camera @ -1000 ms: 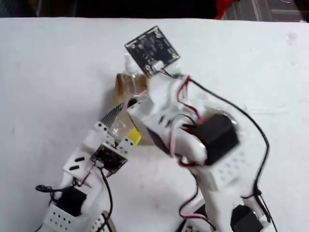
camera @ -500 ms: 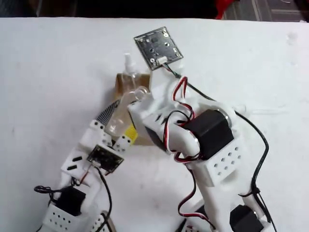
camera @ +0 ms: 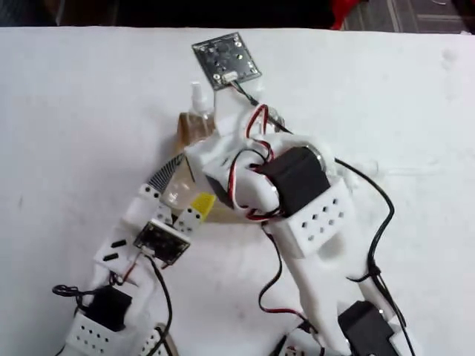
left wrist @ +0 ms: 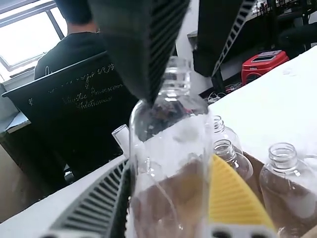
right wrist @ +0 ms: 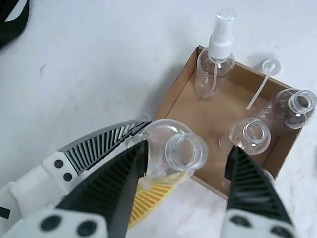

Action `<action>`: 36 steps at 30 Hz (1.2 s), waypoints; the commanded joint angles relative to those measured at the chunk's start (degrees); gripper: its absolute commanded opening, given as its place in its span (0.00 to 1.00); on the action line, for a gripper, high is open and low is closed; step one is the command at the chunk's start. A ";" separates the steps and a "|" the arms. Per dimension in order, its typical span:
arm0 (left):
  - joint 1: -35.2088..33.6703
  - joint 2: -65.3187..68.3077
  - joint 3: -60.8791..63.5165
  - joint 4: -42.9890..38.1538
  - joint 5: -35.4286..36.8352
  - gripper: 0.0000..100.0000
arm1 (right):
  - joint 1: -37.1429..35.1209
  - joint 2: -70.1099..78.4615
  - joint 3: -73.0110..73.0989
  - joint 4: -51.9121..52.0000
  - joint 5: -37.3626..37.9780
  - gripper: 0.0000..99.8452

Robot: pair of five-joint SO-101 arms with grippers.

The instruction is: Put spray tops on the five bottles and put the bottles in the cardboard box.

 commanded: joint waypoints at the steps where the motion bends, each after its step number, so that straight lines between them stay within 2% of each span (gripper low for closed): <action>1: -0.40 -0.84 -0.62 -1.67 0.00 0.02 | 0.40 -0.13 -0.70 -1.45 -0.62 0.17; 4: -0.31 -0.84 -0.53 -1.67 0.00 0.02 | 0.57 0.40 -0.70 -1.45 -0.44 0.09; 10: -0.31 -0.84 -0.53 -1.67 0.00 0.02 | 0.48 0.13 -0.53 -1.45 -0.62 0.11; 15: -0.31 -0.84 -0.53 -1.67 0.00 0.02 | 0.22 0.13 -0.70 -1.45 -0.62 0.03; 24: -0.31 -0.84 -0.62 -1.67 0.00 0.03 | 0.22 -0.04 -0.70 -1.54 -0.26 0.03; 26: -0.31 -0.84 -0.79 -1.67 0.09 0.06 | 0.22 0.04 -0.70 -1.98 -0.18 0.03; 28: -0.31 -0.84 -0.79 -1.32 0.79 0.13 | 0.22 0.04 -0.53 -2.68 -0.09 0.03; 31: -0.84 -0.84 -0.79 -0.79 6.59 0.25 | 0.22 -0.04 -0.70 -2.77 -0.09 0.03; 36: -0.57 -0.84 -4.40 6.15 5.80 0.25 | 0.57 0.48 -0.62 -2.77 0.00 0.03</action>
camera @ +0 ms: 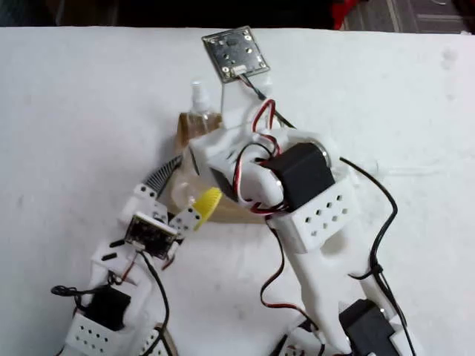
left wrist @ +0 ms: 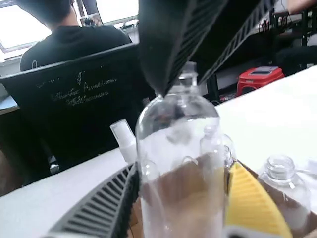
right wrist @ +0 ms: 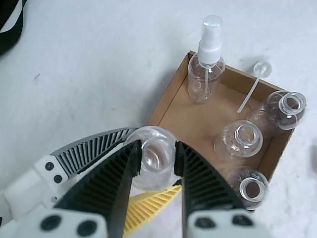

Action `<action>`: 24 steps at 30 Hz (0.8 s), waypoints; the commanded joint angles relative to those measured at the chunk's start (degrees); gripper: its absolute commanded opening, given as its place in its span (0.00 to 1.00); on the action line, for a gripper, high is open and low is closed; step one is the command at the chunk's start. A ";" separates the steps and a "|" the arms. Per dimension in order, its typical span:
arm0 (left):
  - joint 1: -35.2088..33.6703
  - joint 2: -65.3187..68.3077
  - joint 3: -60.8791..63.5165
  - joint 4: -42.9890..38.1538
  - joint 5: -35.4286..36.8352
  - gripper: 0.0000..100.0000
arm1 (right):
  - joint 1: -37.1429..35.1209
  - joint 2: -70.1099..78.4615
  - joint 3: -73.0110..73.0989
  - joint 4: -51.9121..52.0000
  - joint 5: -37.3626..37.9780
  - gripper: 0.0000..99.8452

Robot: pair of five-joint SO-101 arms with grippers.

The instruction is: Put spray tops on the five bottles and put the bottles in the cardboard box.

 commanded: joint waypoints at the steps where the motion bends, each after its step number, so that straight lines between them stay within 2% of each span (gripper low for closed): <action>1: 0.40 -0.84 -4.92 5.27 0.18 0.25 | 0.13 -0.22 -0.44 -1.89 0.09 0.03; 9: 0.13 -0.84 -6.51 6.86 1.05 0.29 | 0.22 -0.22 -0.18 -4.09 0.62 0.03; 14: -0.48 -0.84 -12.48 13.54 5.36 0.31 | 0.22 -0.48 1.58 -4.18 5.63 0.03; 18: -3.12 -0.84 -15.82 17.41 9.23 0.37 | 0.31 -0.22 4.31 -4.44 6.15 0.03; 24: -5.23 -0.84 -17.23 18.99 10.20 0.37 | 2.86 -0.40 7.30 -10.95 9.85 0.03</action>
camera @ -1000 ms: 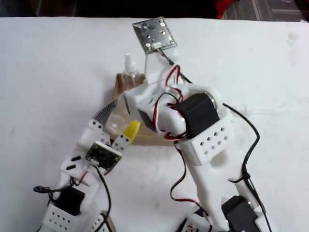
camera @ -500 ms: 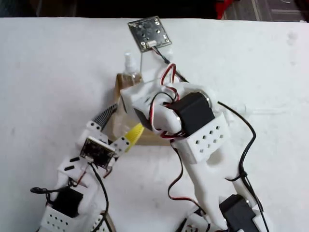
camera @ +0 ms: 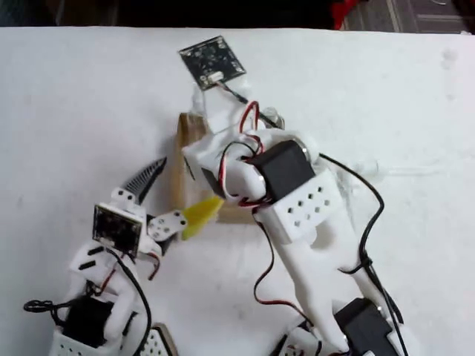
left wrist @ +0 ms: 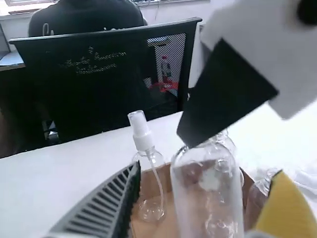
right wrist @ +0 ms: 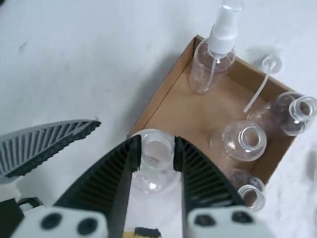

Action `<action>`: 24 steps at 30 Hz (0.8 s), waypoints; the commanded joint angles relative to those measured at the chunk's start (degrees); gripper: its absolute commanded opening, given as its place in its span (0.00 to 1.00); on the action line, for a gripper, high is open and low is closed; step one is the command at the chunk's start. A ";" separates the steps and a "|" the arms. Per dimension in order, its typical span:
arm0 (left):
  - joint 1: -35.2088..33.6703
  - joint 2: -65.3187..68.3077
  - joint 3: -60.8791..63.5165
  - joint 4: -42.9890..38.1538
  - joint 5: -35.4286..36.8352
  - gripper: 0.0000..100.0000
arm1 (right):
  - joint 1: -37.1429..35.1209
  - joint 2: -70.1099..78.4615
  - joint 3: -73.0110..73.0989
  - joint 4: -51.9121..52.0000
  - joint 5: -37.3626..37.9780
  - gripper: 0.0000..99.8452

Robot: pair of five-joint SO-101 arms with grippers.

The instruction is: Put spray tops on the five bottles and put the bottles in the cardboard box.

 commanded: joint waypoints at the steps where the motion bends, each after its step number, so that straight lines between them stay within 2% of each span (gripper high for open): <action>1: -1.63 -0.66 -3.34 1.41 0.97 0.37 | 3.56 -0.31 0.62 -6.29 3.08 0.02; 5: -2.95 -0.66 -3.34 2.02 0.88 0.37 | 6.90 -0.48 5.98 -16.48 6.42 0.02; 13: -12.18 -0.66 -4.57 2.11 0.88 0.37 | 5.76 -0.84 20.92 -30.37 8.00 0.02; 24: -11.82 -0.66 -5.19 3.60 0.88 0.37 | 2.15 -0.84 36.84 -47.16 7.91 0.02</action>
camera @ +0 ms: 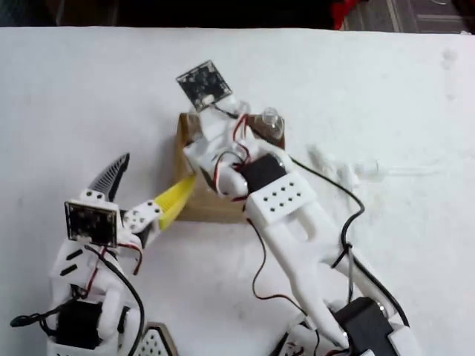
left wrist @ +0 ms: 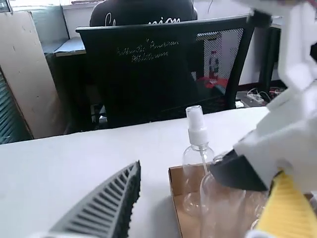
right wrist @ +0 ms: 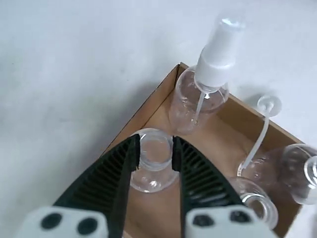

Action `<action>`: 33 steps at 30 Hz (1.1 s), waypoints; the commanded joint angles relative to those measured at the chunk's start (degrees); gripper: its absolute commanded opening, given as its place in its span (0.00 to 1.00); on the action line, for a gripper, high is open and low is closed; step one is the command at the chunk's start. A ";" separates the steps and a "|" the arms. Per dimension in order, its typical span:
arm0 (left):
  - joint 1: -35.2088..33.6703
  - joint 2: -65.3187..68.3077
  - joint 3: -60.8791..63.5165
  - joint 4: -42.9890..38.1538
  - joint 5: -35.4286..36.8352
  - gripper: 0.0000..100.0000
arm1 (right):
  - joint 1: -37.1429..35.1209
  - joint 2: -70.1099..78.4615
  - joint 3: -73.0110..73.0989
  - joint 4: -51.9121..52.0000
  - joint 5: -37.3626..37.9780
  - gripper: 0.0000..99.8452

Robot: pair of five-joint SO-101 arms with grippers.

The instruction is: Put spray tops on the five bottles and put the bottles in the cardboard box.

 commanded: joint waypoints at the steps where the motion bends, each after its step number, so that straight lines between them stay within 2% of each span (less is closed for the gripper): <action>1: -0.13 -0.57 -2.64 0.18 0.62 0.37 | -0.84 -0.92 2.55 -5.85 0.79 0.02; 14: -0.04 -0.57 -2.64 0.26 -0.09 0.37 | -2.15 -0.92 4.04 -5.93 0.35 0.02; 17: 2.59 -0.57 -3.52 3.34 -4.75 0.37 | -3.47 -0.84 3.69 -5.76 0.35 0.02; 22: 9.01 -0.57 -8.26 12.84 -13.27 0.37 | -3.38 -0.75 3.60 -5.85 0.35 0.02; 28: 15.16 -0.57 -11.16 21.71 -25.85 0.37 | -2.15 -0.92 3.69 -5.67 0.35 0.02; 33: 13.93 -0.57 -11.25 22.51 -28.57 0.37 | -2.33 -0.92 3.96 -5.49 0.35 0.02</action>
